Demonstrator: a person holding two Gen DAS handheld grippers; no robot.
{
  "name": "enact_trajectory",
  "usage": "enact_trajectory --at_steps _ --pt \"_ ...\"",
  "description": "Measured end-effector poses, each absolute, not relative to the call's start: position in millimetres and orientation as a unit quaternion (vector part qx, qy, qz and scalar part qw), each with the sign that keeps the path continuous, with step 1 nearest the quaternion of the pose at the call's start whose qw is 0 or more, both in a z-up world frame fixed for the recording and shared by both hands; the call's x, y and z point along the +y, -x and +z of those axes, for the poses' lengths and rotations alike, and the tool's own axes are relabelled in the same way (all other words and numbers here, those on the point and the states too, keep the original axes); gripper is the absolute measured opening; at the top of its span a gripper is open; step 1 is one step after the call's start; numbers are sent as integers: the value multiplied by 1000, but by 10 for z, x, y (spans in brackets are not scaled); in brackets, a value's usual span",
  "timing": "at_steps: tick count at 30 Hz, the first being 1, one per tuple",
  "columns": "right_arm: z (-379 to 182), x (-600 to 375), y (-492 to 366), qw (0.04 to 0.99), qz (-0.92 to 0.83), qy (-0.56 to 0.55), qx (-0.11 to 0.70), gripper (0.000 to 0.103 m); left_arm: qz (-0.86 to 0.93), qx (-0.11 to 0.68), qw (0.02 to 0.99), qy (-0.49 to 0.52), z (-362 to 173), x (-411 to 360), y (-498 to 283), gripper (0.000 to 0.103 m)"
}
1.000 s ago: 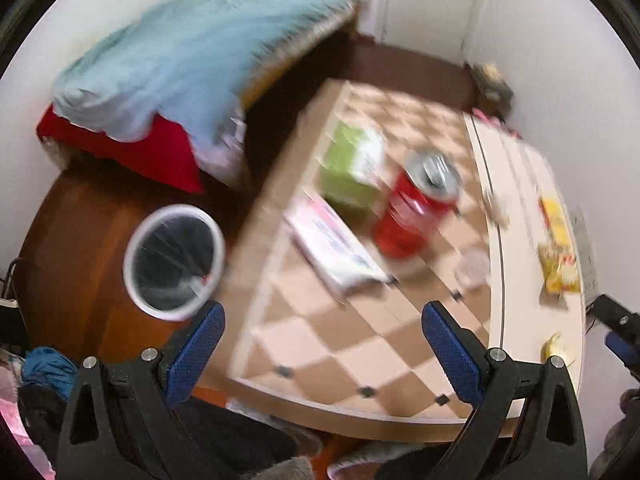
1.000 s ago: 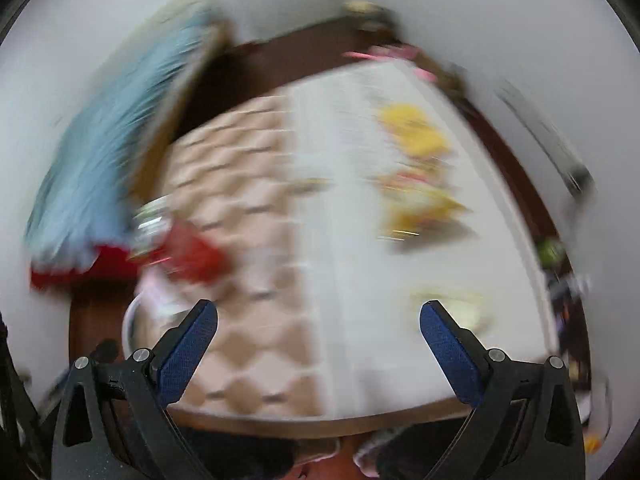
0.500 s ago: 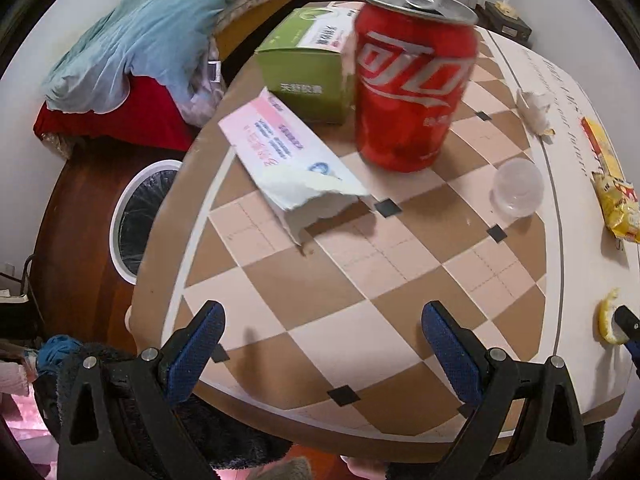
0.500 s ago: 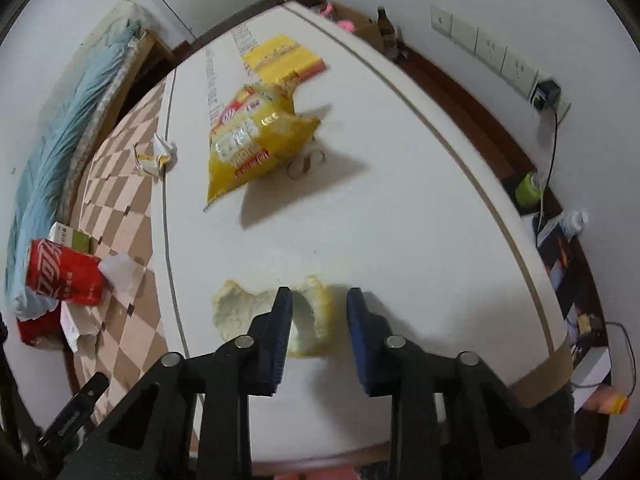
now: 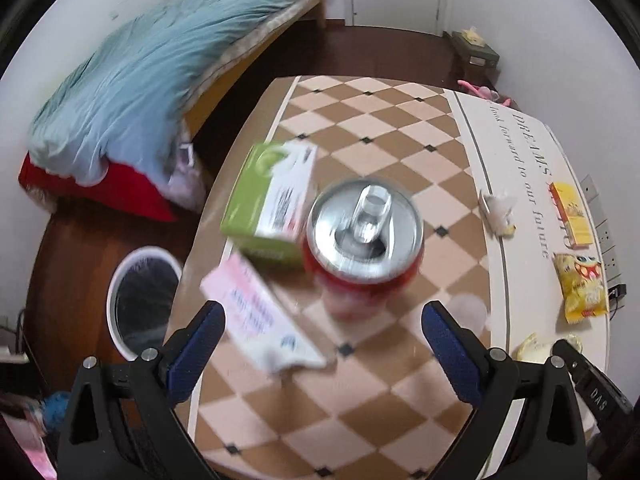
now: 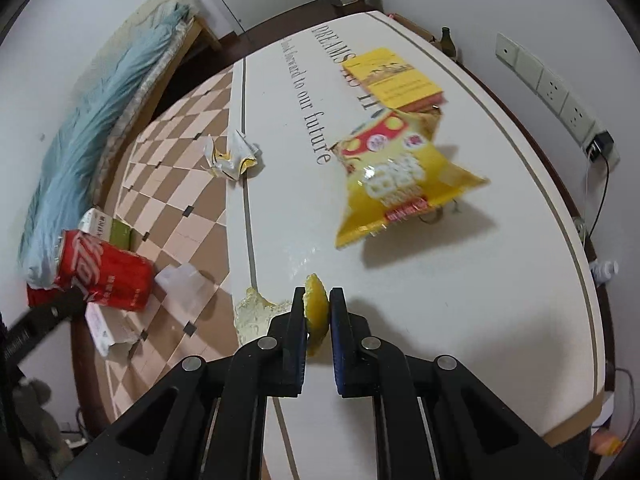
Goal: Collect trash
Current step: 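Grasp the lemon peel with the right tool while the left tool grasps the red can, then carry the peel and can over the wastebasket and open both tools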
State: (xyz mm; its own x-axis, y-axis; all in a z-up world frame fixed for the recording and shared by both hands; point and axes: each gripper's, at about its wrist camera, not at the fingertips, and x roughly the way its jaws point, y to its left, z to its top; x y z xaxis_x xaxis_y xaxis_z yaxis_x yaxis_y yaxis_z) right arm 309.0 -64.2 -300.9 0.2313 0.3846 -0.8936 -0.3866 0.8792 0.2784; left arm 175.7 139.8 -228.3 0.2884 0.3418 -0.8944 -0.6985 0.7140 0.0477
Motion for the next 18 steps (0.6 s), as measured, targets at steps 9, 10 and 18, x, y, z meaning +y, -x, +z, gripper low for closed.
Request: enact_trajectory --at_steps 9,10,18 --pt "-3111 -386 -3314 778 233 47 582 11 316 510 778 185 -2410 1585 -2086 100" --pt "-3111 -383 -3322 778 233 50 582 11 317 511 778 184 -2422 1599 -2113 100" --pt "-3120 -359 -3326 778 231 63 581 11 324 499 786 168 -2397 1605 -2193 63"
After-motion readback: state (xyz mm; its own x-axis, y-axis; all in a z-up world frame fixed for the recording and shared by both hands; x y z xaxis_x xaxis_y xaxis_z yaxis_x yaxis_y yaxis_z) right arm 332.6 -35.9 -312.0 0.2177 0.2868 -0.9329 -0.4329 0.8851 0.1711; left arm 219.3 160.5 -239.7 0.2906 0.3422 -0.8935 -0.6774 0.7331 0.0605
